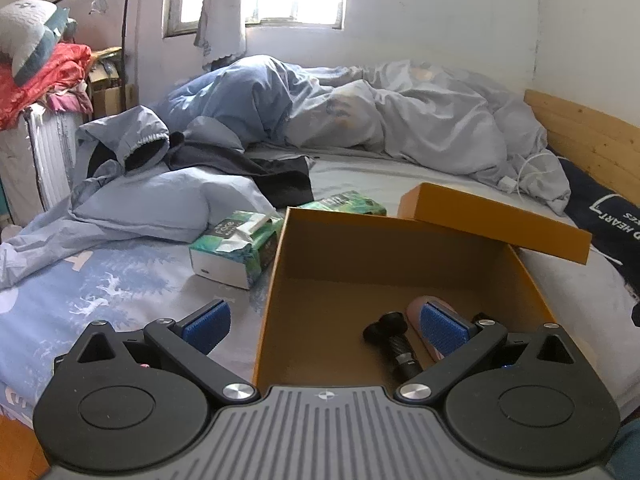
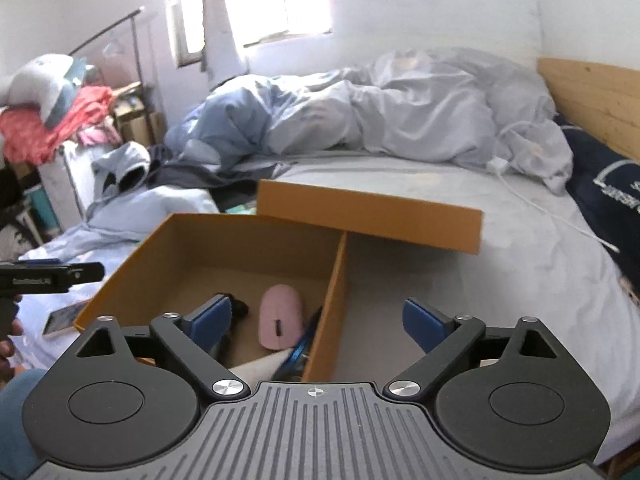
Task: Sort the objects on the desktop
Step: 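Withdraw the right gripper up and away from the box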
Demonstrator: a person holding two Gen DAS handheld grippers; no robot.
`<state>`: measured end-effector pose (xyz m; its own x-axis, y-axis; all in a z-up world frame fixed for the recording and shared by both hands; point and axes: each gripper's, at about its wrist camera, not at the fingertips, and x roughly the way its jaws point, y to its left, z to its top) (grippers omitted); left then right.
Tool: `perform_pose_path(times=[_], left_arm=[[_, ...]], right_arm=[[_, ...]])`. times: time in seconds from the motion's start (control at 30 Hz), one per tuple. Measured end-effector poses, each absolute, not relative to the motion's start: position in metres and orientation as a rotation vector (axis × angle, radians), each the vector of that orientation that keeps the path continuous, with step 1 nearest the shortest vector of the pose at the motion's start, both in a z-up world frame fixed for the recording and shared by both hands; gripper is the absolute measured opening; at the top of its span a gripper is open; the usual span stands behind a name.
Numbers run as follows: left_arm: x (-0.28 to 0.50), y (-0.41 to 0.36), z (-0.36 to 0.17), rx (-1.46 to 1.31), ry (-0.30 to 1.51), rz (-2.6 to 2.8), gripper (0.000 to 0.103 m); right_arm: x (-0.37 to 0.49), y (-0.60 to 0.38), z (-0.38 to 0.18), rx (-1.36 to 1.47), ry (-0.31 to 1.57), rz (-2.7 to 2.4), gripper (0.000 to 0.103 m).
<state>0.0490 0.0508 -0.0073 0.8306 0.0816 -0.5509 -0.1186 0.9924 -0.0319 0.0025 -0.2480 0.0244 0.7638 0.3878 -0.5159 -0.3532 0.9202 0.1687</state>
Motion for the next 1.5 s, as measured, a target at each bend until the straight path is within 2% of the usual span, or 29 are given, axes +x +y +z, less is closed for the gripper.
perform_pose_path(times=[0.07,0.23,1.5], left_arm=[[0.05,0.048,-0.008,-0.057,0.582,0.104,0.103],[0.049,0.038,-0.011,-0.05,0.597,0.076,0.103],[0.051,0.017,-0.023,0.011,0.641,0.047,0.103]], right_arm=[[0.002,-0.252,0.021,0.072,0.575,0.395,0.101],[-0.002,-0.26,0.018,0.105,0.551,0.394,0.103],[-0.001,-0.248,-0.015,0.113,0.645,0.352,0.103]])
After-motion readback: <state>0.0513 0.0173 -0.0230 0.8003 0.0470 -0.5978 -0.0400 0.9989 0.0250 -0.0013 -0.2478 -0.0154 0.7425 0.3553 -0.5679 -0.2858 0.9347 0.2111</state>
